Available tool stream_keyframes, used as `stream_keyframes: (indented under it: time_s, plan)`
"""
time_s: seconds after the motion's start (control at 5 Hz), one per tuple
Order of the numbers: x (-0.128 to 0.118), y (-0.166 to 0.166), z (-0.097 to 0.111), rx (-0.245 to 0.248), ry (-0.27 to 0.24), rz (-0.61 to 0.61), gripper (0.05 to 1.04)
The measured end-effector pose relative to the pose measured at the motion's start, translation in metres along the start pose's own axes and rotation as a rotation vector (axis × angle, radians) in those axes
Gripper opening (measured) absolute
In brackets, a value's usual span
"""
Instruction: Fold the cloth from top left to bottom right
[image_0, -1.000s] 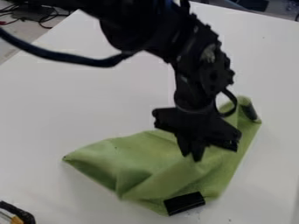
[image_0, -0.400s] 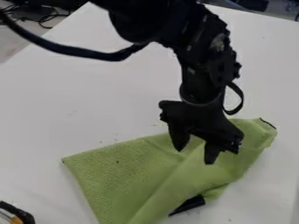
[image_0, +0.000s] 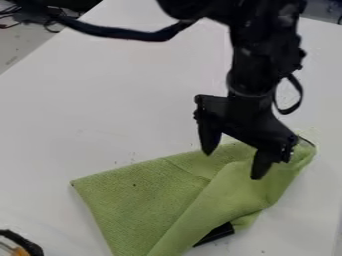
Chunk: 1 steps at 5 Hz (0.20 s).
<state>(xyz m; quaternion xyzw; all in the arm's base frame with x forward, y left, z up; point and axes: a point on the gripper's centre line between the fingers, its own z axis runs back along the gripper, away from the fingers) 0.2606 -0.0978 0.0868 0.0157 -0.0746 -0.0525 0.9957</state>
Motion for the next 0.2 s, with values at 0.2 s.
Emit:
stream_keyframes:
  time_s: [0.2]
  plan:
    - [0.0062, 0.0052, 0.001, 0.007, 0.011, -0.056, 0.999]
